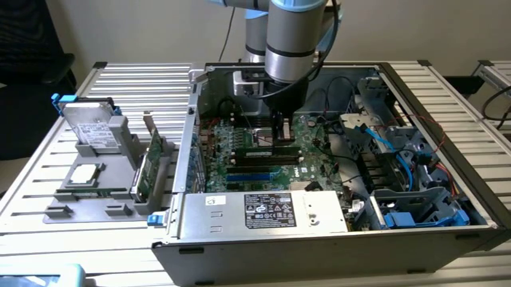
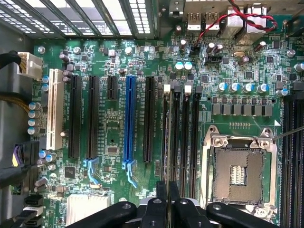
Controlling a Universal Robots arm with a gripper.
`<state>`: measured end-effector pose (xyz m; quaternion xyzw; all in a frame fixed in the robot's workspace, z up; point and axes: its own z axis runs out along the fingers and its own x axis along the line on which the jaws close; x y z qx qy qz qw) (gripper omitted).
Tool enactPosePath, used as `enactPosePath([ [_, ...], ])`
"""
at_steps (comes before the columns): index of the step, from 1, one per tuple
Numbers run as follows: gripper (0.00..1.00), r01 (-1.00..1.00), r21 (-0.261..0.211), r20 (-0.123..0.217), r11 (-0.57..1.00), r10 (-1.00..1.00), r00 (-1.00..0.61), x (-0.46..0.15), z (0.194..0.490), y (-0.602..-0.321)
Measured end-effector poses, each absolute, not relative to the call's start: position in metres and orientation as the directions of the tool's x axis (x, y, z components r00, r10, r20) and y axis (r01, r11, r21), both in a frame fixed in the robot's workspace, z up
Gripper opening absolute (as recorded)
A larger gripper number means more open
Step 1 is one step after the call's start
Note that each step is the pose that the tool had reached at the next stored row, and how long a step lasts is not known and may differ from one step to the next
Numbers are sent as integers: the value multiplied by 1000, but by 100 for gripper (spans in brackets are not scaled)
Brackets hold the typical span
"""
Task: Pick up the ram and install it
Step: 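Insert the ram into the slot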
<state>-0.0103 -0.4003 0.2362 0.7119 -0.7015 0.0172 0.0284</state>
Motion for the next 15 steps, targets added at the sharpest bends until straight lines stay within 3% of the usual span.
enactPosePath([
  [15,13,-1000,12,64,-14,-998,15,-10,232,-400],
])
